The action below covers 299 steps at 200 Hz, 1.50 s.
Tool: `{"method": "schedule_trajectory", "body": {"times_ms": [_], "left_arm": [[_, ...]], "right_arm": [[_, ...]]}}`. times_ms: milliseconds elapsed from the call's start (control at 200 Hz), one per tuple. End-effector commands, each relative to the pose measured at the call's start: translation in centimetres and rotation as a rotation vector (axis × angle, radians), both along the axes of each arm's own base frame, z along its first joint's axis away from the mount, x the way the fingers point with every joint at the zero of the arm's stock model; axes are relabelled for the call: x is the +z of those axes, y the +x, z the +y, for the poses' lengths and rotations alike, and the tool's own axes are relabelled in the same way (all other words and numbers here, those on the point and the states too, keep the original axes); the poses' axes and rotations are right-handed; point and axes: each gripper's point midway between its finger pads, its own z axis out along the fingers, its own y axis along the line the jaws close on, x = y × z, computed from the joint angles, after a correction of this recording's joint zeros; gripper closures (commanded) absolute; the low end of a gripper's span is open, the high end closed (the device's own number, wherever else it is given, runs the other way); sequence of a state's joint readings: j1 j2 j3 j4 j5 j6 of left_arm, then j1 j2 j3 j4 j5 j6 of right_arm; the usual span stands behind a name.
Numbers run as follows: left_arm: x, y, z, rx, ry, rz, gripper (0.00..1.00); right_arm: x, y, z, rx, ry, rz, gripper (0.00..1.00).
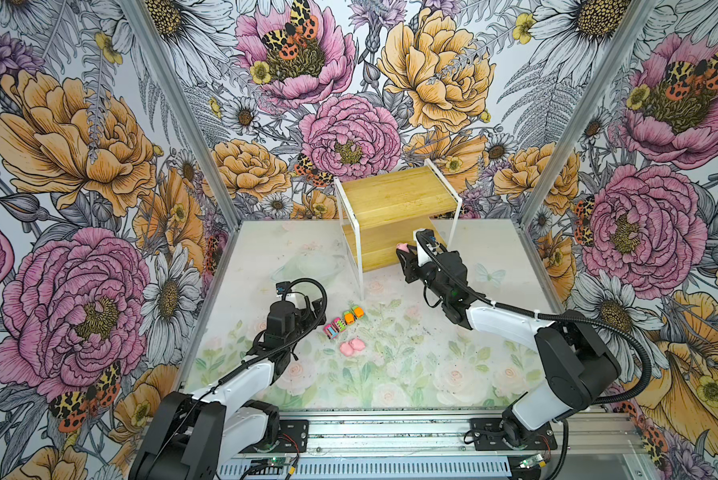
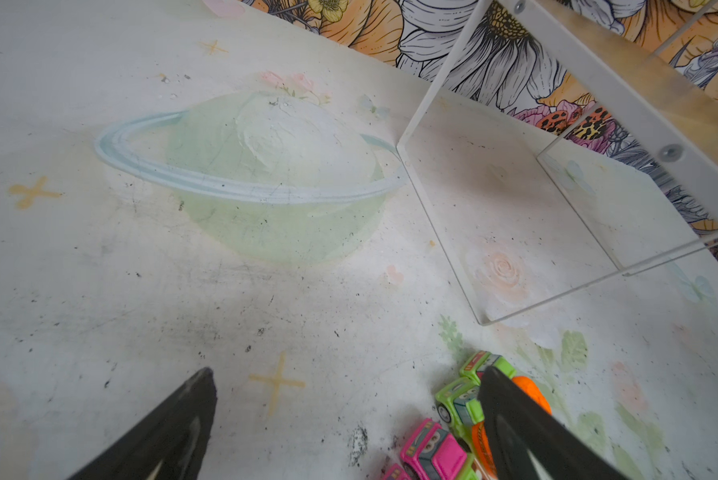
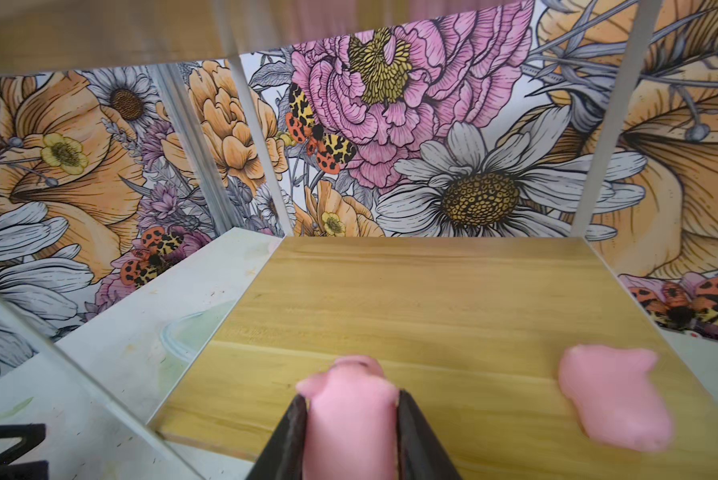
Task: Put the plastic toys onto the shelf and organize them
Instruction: 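Lift the pig and carry it to the lower shelf beside the first pig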
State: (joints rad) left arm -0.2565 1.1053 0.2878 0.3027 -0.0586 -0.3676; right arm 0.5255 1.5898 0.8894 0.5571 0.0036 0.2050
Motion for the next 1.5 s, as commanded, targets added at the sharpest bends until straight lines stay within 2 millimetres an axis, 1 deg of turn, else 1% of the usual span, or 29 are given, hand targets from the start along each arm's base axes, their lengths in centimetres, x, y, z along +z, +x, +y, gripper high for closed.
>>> {"method": "schedule_trajectory", "body": {"times_ms": [0,145,230,345,455,615,715,866,971,1121,1191,1266,1331,1491], "left_arm": [[1.0,0.4,0.0,-0.001,-0.016,-0.029,0.01],[0.9,0.4,0.0,-0.001,-0.017,-0.029,0.01],[0.9,0.4,0.1,0.002,-0.016,-0.028,0.01],[1.0,0.4,0.1,0.003,-0.016,-0.030,0.01],[0.9,0.4,0.1,0.003,-0.016,-0.029,0.01],[0.9,0.4,0.1,0.007,-0.016,-0.027,0.01],[1.0,0.4,0.2,0.010,-0.017,-0.029,0.01],[0.9,0.4,0.2,0.009,-0.017,-0.028,0.01],[0.9,0.4,0.1,0.008,-0.016,-0.028,0.01],[0.9,0.3,0.1,0.005,-0.016,-0.027,0.01],[1.0,0.3,0.2,0.009,-0.017,-0.031,0.01],[1.0,0.3,0.2,0.010,-0.018,-0.035,0.01],[1.0,0.3,0.2,0.012,-0.018,-0.036,0.01],[1.0,0.3,0.2,0.009,-0.017,-0.037,0.01]], "right_arm": [[-0.6,2.0,-1.7,-0.127,-0.041,0.046,0.63],[-0.7,3.2,-2.0,-0.174,-0.061,0.073,0.63],[-1.2,3.7,-2.5,-0.203,-0.067,0.084,0.63],[-2.0,4.2,-2.5,-0.205,-0.070,0.099,0.63],[-2.7,4.3,-2.3,-0.195,-0.072,0.109,0.63],[-3.7,4.1,-2.3,-0.182,-0.084,0.125,0.63],[-3.3,3.7,-2.4,-0.168,-0.099,0.110,0.63],[-2.0,2.8,-2.9,-0.128,-0.091,0.092,0.60],[-1.0,2.0,-3.6,-0.092,-0.070,0.082,0.55],[0.5,0.9,-4.4,-0.012,-0.025,0.072,0.46],[1.4,0.4,-5.0,0.016,-0.001,0.068,0.44],[1.9,0.2,-5.6,0.023,0.010,0.064,0.42],[2.1,0.3,-6.1,0.023,0.030,0.074,0.41],[2.1,0.0,-5.6,0.068,0.052,0.088,0.45]]}}
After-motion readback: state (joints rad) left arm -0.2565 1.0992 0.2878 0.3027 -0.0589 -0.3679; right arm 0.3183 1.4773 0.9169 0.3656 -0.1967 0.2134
